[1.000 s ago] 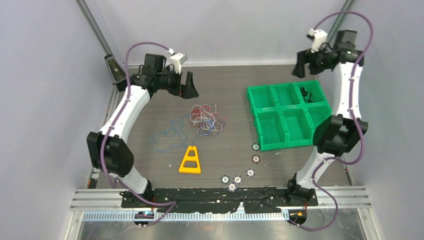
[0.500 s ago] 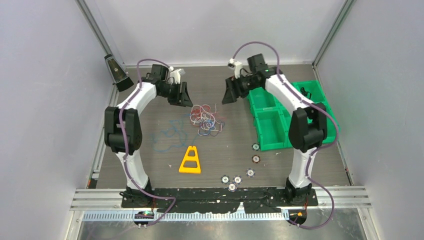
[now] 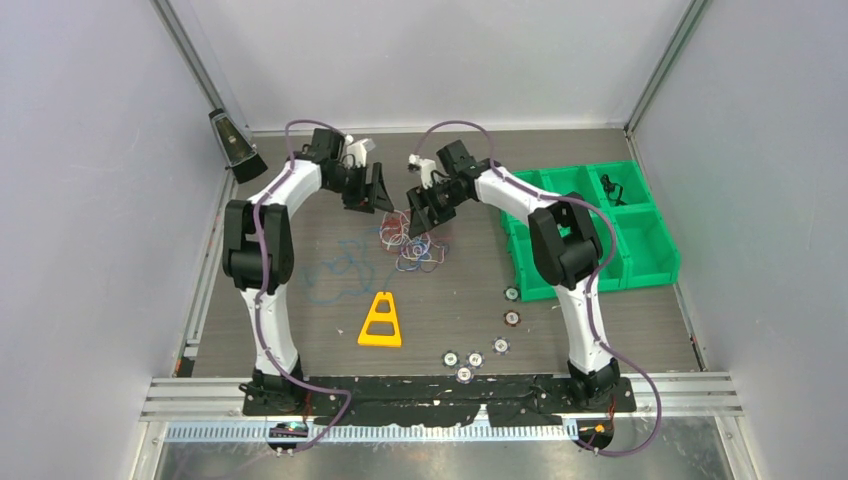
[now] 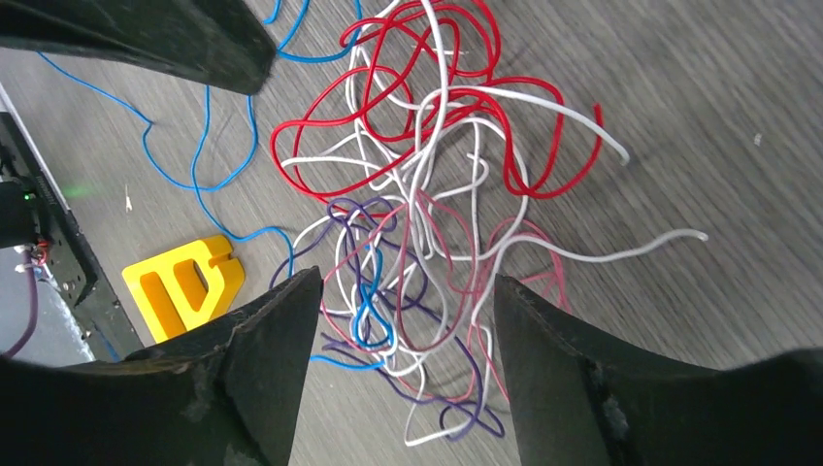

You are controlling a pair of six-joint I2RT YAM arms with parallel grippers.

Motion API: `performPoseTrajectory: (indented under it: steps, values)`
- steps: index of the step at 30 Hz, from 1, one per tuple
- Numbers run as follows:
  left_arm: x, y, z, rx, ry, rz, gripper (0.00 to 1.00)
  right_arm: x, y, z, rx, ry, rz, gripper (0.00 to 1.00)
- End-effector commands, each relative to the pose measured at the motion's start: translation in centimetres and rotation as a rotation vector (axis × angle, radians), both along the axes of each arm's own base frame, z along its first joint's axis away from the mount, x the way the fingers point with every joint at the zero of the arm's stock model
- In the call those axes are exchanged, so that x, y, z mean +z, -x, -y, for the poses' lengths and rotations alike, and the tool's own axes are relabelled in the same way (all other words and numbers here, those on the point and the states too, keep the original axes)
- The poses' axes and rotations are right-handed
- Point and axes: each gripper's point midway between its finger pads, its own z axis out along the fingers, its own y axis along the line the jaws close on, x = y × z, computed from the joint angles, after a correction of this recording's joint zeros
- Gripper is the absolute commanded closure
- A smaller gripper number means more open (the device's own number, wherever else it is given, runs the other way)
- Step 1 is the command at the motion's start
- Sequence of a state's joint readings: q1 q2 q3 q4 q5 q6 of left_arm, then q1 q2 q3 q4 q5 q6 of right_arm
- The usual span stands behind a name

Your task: Untangle the cables

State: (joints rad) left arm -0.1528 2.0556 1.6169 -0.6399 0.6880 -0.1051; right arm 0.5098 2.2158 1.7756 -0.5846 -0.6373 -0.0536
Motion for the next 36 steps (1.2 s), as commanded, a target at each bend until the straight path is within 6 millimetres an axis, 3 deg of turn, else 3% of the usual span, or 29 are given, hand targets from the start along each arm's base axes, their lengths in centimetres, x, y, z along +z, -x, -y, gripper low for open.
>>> performPoseTrajectory:
  steps: [1, 3, 6, 9, 14, 19, 23, 28, 31, 36]
  values:
    - [-0.3, -1.9, 1.0, 0.056, 0.054, -0.019, 0.29, 0.9, -1.5, -1.2, -0.002, -0.011, 0.085, 0.32]
    - [-1.2, -2.3, 1.3, 0.069, 0.057, -0.044, 0.28, -0.3, -1.3, -1.1, -0.005, 0.008, 0.067, 0.36]
    - [-1.9, -1.8, 2.4, 0.062, 0.087, -0.090, 0.28, -1.9, -0.9, -0.5, -0.003, 0.038, 0.052, 0.51]
    - [-2.6, -1.4, 3.5, 0.044, 0.107, -0.109, 0.29, -2.5, -0.5, -0.1, 0.015, 0.053, 0.058, 0.62]
    - [-2.5, -1.5, 5.0, 0.024, 0.180, -0.116, 0.37, -2.9, 0.1, 0.2, 0.030, 0.056, 0.048, 0.65]
    - [-1.4, -0.9, 4.9, 0.006, 0.210, -0.059, 0.55, -3.1, -0.1, 0.6, 0.018, 0.064, 0.045, 0.65]
    - [0.4, -0.5, 4.5, -0.012, 0.207, 0.011, 0.78, -3.4, -0.1, 1.3, 0.005, 0.072, 0.028, 0.65]
    - [2.9, -0.2, 4.2, -0.032, 0.193, 0.102, 0.99, -3.6, 0.4, 2.0, 0.006, 0.082, 0.016, 0.63]
    - [5.4, -0.2, 3.7, -0.033, 0.187, 0.172, 1.00, -3.8, 0.9, 2.3, 0.006, 0.091, 0.006, 0.62]
    - [12.4, 0.0, 2.0, -0.007, 0.193, 0.337, 1.00, -4.2, 1.5, 3.0, -0.002, 0.118, 0.001, 0.62]
